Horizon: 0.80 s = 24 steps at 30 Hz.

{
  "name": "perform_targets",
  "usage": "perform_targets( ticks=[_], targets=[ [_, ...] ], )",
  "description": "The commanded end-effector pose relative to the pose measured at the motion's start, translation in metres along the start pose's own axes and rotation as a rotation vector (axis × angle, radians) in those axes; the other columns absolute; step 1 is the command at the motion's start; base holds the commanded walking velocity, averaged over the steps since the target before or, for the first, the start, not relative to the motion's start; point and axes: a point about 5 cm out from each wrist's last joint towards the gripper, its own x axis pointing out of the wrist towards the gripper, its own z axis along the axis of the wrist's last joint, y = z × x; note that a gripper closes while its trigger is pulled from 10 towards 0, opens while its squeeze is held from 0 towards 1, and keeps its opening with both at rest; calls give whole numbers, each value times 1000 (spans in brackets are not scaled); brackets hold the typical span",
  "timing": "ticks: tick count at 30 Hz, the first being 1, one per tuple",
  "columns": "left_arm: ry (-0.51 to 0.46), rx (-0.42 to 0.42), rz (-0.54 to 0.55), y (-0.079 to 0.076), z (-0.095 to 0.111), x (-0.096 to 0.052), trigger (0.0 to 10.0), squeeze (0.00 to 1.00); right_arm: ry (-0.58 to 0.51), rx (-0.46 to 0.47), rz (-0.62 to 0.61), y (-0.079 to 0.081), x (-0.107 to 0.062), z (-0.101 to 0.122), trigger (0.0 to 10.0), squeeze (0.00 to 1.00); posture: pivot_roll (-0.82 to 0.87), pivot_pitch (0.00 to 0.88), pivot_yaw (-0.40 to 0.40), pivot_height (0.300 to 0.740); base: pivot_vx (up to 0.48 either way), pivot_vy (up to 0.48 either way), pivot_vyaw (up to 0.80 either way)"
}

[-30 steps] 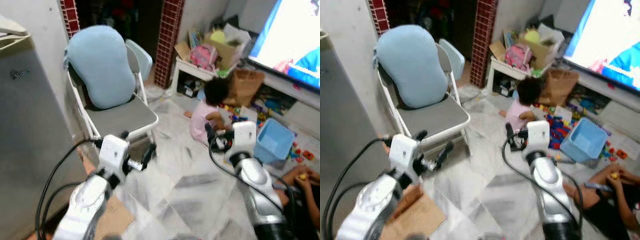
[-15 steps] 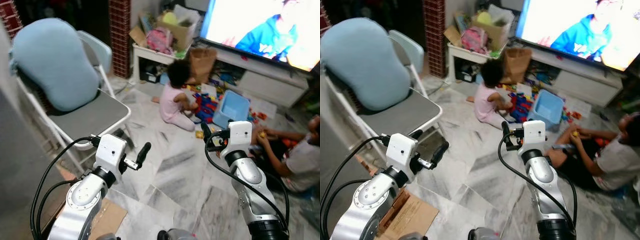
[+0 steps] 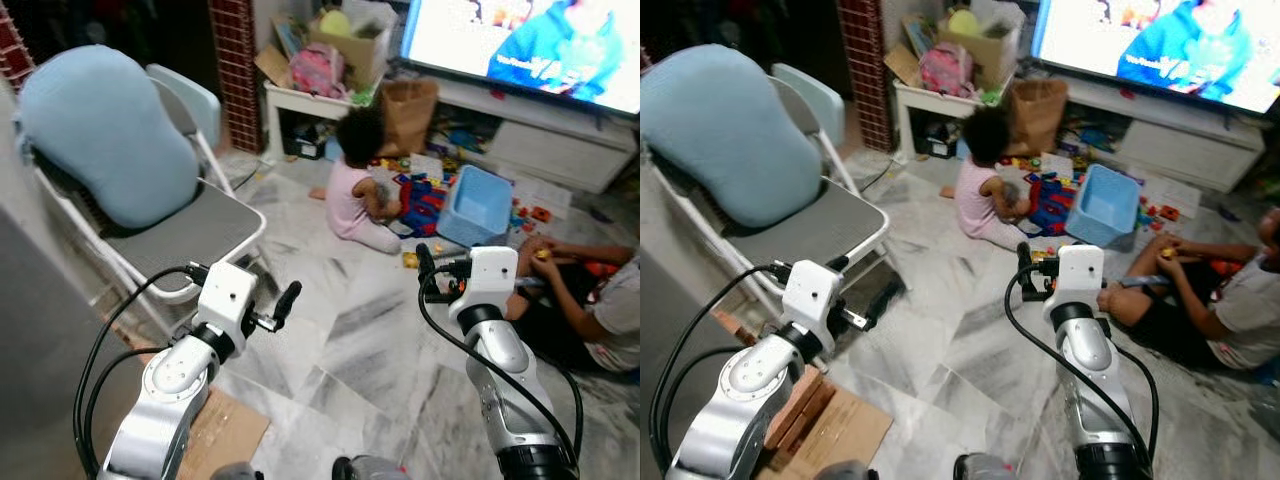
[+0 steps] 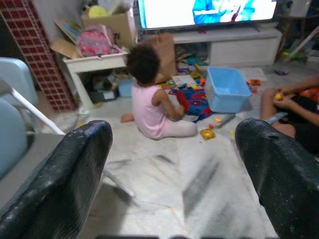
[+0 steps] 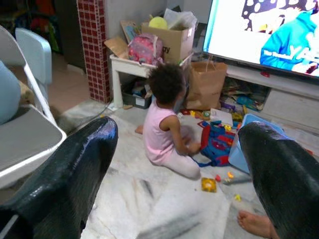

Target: Restocking fridge

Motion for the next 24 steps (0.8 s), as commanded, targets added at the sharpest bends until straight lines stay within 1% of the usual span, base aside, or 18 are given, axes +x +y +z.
perform_targets(
  ticks=[1,5,7,9,10,12,15,17,18,21,24],
  targets=[
    [-31,45,-2,6,8,7,10000,0,-16,-9,-31,-5,0,4,10000,0,30,0,3,740,0,0,-800],
    [-51,64,-6,8,13,10,10000,0,-20,-17,-33,-4,1,5,10000,0,20,0,1,740,0,0,-800],
    [-58,48,-5,5,13,9,10000,0,-24,-17,-18,-2,3,7,10000,0,24,0,-6,740,0,0,-800],
    [-36,12,37,3,10,7,10000,0,-24,-24,-7,-2,5,8,10000,0,35,0,-16,740,0,0,-800],
    [-28,-11,45,1,9,4,10000,0,-22,-24,-5,-3,5,9,10000,0,42,0,-30,740,-341,0,-800],
    [-28,-11,45,1,9,4,10000,0,-22,-24,-5,-3,5,9,10000,0,42,0,-30,740,-341,0,-800],
    [-13,-39,39,-2,3,-1,10000,0,-14,-17,-6,-3,5,9,10000,0,43,0,-38,740,-341,0,-800],
    [-3,-41,46,-2,-1,-4,10000,0,-10,-17,1,-1,2,8,10000,0,44,0,-41,740,-326,0,-800],
    [0,-42,56,1,-1,-6,10000,0,0,-16,14,2,-4,5,10000,0,33,0,-46,740,-326,0,-800],
    [1,-42,58,2,-2,-6,10000,0,3,-15,17,2,-5,5,10000,0,33,0,-46,740,-326,0,-800],
    [6,-39,59,3,-3,-5,10000,0,10,-13,12,-1,-7,4,10000,0,27,0,-47,740,-320,0,-800]
  ],
)
